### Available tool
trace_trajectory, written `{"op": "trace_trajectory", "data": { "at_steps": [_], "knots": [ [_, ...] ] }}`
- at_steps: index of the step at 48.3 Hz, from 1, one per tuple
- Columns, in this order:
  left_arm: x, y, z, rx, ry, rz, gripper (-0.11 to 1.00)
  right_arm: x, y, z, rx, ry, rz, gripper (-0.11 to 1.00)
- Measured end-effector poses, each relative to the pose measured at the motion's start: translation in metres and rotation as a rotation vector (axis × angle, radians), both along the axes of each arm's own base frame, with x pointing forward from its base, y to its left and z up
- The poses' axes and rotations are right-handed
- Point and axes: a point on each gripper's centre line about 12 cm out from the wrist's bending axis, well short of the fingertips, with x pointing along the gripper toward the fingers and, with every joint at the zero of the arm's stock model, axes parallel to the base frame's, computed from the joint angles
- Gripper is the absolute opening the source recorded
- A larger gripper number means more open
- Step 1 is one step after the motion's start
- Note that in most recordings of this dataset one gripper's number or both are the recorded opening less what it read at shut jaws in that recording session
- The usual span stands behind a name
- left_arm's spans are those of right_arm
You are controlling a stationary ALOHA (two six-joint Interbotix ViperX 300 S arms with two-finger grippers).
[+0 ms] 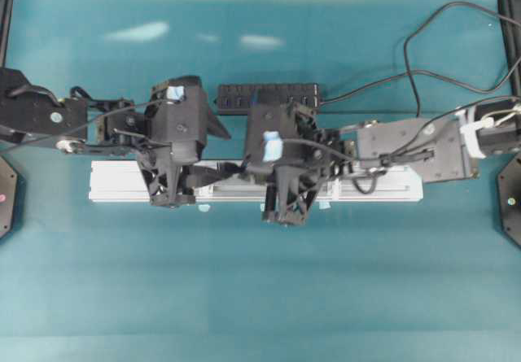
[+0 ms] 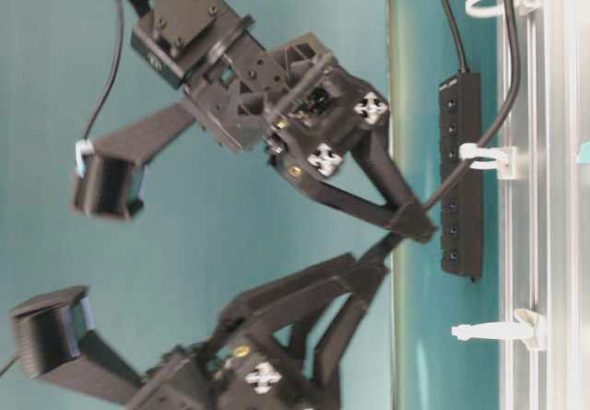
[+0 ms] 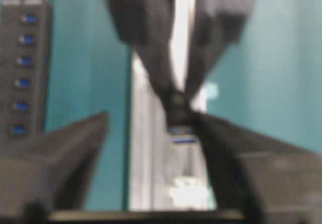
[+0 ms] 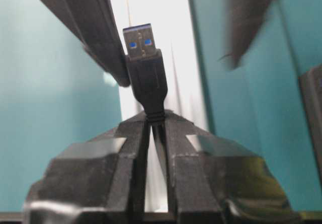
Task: Pass the USB cable through three rings with both arms.
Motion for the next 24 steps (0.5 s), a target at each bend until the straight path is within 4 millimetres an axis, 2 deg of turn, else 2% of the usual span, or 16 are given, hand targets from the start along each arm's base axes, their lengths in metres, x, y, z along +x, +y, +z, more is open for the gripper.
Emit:
{"op": "trace_trajectory", "data": {
  "at_steps": [10,24],
  "knots": [
    [-0.011,0.000,0.020,0.007,-0.056,0.002,0.85,0.004,0.003,-0.003,-0.016,0.112,-0.011,-0.09],
    [-0.043,-0.003,0.048,0.016,-0.145,0.004,0.85,0.005,0.008,-0.010,-0.037,0.248,-0.017,-0.09]
  ]
}}
